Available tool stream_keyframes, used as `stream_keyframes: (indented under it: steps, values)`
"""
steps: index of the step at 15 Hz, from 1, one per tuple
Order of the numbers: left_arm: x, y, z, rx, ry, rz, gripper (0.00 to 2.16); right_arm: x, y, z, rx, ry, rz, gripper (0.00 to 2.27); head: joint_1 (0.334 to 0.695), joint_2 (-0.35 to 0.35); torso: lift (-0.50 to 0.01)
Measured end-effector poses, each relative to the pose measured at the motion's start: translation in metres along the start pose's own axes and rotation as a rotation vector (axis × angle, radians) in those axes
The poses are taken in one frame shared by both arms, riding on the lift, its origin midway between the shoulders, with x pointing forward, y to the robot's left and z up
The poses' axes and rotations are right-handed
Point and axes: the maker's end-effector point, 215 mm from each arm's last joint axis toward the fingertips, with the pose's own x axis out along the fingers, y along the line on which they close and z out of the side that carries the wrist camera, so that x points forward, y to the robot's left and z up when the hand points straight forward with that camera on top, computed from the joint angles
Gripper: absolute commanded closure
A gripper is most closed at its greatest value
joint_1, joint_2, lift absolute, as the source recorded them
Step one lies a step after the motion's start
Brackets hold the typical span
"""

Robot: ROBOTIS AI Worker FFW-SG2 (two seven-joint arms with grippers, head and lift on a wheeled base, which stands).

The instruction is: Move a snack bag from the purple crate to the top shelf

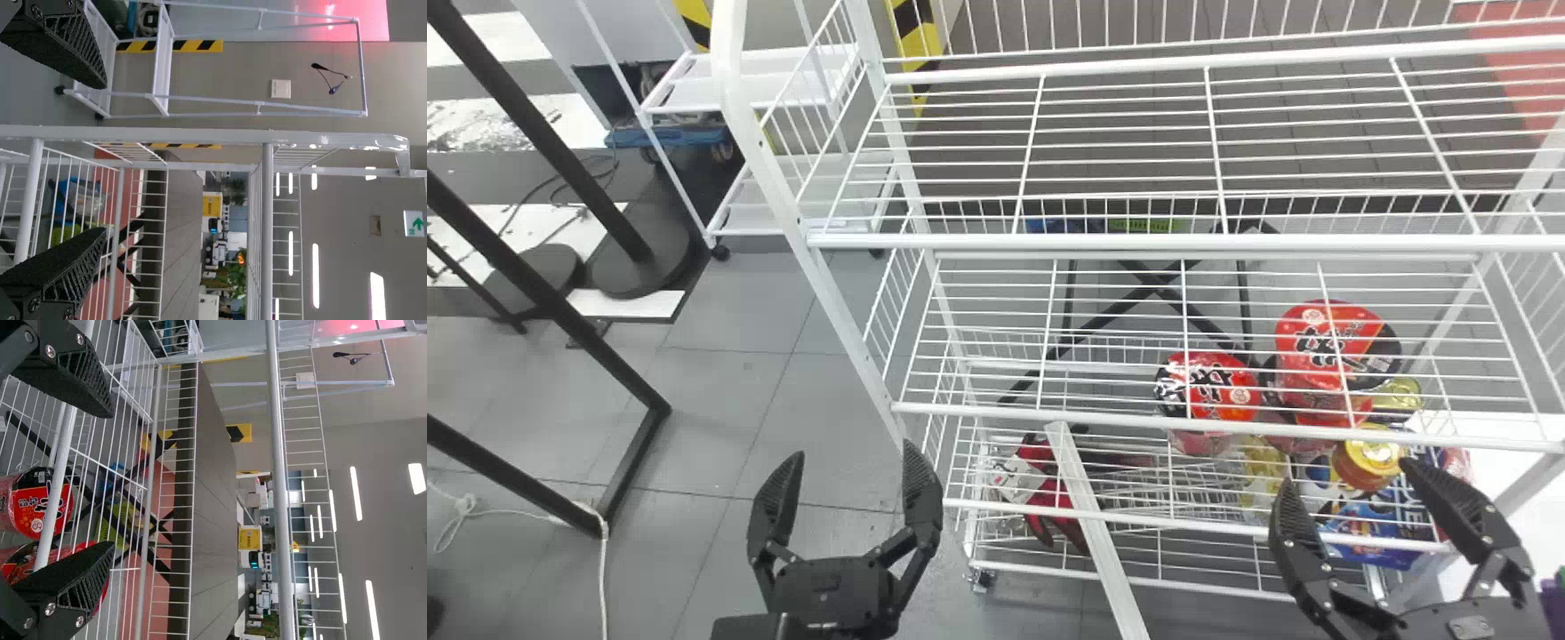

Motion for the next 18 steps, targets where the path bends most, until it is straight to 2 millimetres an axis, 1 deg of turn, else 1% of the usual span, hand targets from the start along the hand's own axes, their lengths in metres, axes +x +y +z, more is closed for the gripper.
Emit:
stream_keyframes:
  steps: [3, 6, 16, 18]
  values:
    - [-0.002, 0.008, 0.013, -0.028, -0.050, 0.026, 0.03, 0.000, 0.001, 0.000, 0.000, -0.001, 0.002, 0.14, 0.695, 0.219, -0.241]
    - [-0.004, 0.010, 0.020, -0.038, -0.077, 0.029, 0.03, 0.000, 0.001, 0.000, 0.000, 0.000, 0.002, 0.14, 0.695, 0.226, -0.253]
    - [-0.005, 0.009, 0.021, -0.040, -0.084, 0.024, 0.04, 0.001, 0.001, -0.001, -0.001, 0.002, 0.002, 0.14, 0.695, 0.224, -0.293]
    - [-0.004, 0.007, 0.017, -0.034, -0.071, 0.014, 0.04, 0.000, 0.000, -0.002, -0.001, 0.003, 0.002, 0.14, 0.695, 0.220, -0.301]
